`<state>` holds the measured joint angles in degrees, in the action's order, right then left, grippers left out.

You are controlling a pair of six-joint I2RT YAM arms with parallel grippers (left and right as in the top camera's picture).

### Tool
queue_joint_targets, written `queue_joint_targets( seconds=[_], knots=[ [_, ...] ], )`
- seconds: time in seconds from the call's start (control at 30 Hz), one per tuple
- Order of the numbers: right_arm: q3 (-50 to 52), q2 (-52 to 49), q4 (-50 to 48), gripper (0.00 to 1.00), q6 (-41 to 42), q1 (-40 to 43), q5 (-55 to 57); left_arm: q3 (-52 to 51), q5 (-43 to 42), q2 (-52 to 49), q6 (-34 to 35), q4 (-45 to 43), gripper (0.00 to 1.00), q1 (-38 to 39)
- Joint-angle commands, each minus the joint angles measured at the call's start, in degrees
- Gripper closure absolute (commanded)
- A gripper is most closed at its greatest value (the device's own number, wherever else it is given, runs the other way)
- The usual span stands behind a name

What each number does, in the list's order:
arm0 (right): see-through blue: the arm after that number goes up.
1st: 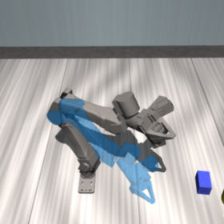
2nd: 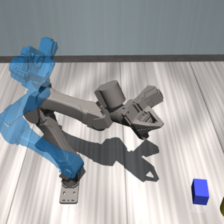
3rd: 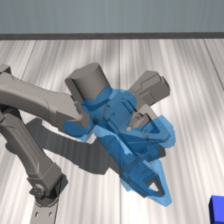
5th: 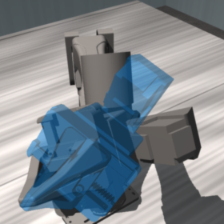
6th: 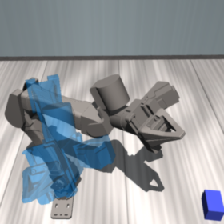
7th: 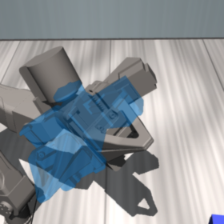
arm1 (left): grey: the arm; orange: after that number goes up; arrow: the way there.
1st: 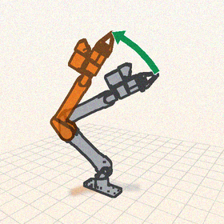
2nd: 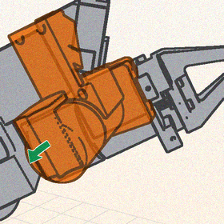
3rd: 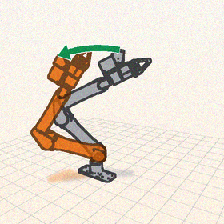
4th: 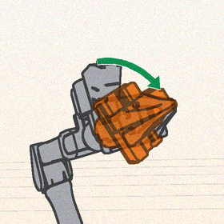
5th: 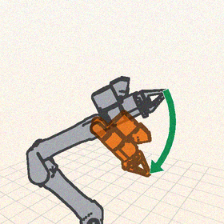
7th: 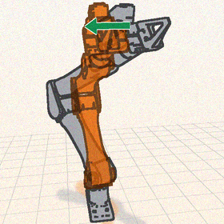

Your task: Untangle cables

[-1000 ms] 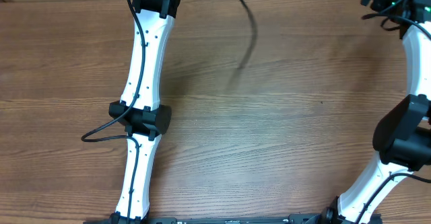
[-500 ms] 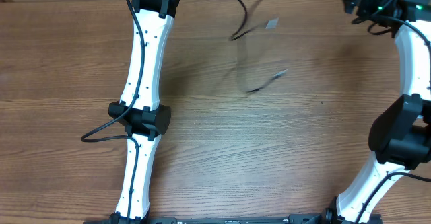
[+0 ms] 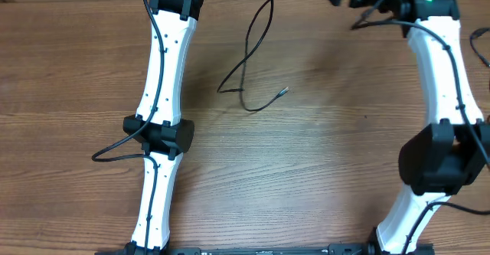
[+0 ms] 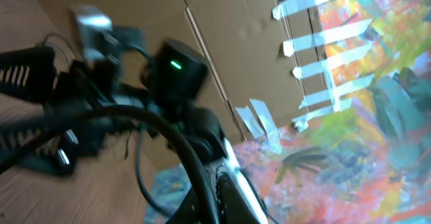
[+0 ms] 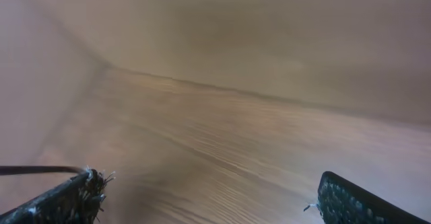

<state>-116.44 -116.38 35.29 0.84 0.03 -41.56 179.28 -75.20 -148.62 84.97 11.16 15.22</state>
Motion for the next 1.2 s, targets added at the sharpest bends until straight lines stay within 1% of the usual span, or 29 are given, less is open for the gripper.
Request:
queue_joint_targets(
  seconds=[0.0, 0.1, 0.13, 0.2, 0.23, 0.27, 0.3, 0.37, 0.47, 0.53, 0.6, 0.67, 0.7, 0.73, 0.77, 0.93, 1.1, 1.13, 1.17],
  knots=[
    [-1.8, 2.9, -2.1, 0.0, -1.1, -3.4, -3.6, 0.7, 2.4, 1.2, -2.2, -0.2, 0.96, -0.3],
    [-1.8, 2.9, -4.5, 0.0, -1.2, -5.8, -3.5, 0.7, 2.7, 1.2, -0.6, -0.2, 0.96, -0.7],
    [-1.8, 2.9, -5.1, 0.02, -1.1, -6.1, -3.5, 0.7, 2.6, 1.2, -0.1, -0.2, 0.96, -0.9],
    [-1.8, 2.9, -5.7, 0.15, -1.1, -6.2, -3.5, 0.7, 2.6, 1.2, 0.4, -0.2, 0.96, -1.0],
    [-1.8, 2.9, -5.9, 0.2, -1.1, -6.2, -3.5, 0.7, 2.5, 1.2, 0.5, -0.2, 0.96, -1.0],
    [-1.8, 2.9, -5.9, 0.21, -1.1, -6.2, -3.6, 0.7, 2.5, 1.2, 0.8, -0.2, 0.96, -1.0],
    [-1.8, 2.9, -5.9, 0.2, -1.0, -6.2, -3.6, 0.7, 2.6, 1.2, 0.8, -0.2, 0.96, -1.0],
    [-1.8, 2.9, -5.9, 0.05, -0.2, -6.2, -3.8, 0.7, 2.6, 1.2, 0.8, -0.2, 0.96, -1.0],
    [-1.8, 3.3, -7.6, 0.03, 0.9, -6.2, -6.6, 0.7, 3.1, 1.2, 0.7, -0.2, 0.96, -1.4],
    [-1.8, 3.6, -8.5, 0.09, 0.8, -6.2, -6.5, 0.7, 3.5, 1.2, 0.8, -0.2, 0.96, -1.7],
    [-1.8, 3.8, -9.2, 0.23, 0.8, -6.2, -6.5, 0.7, 3.6, 1.2, 0.8, -0.2, 0.96, -1.8],
    [-1.8, 3.8, -9.5, 0.42, 0.8, -6.2, -6.5, 0.7, 3.6, 1.2, 0.8, -0.2, 0.96, -1.7],
    [-1.8, 3.8, -9.6, 0.6, 0.8, -6.2, -6.5, 0.7, 3.6, 1.2, 0.8, -0.2, 0.96, -1.6],
    [-1.8, 3.8, -9.5, 0.91, 0.8, -6.2, -6.5, 0.7, 3.4, 1.2, 0.8, -0.2, 0.96, -1.5],
    [-1.8, 3.8, -9.5, 0.96, 0.8, -6.2, -6.4, 0.7, 3.3, 1.2, 0.8, -0.2, 0.96, -1.4],
    [-1.8, 3.8, -10.3, 0.96, 0.6, -6.1, -3.8, 0.7, 0.8, 1.2, 0.7, -0.2, 0.96, -1.3],
    [-1.8, 3.8, -10.8, 0.96, 0.8, -5.6, -4.2, 0.7, 0.9, 1.2, 0.6, -0.2, 0.96, -1.3],
    [-1.8, 3.8, -10.8, 0.58, 0.8, -5.6, -4.6, 0.7, 0.8, 1.2, 0.6, -0.2, 0.96, -1.3],
    [-1.8, 3.8, -10.8, 0.46, 0.8, -5.6, -4.6, 0.7, 0.9, 1.2, 0.6, -0.2, 0.96, -1.3]
  ],
)
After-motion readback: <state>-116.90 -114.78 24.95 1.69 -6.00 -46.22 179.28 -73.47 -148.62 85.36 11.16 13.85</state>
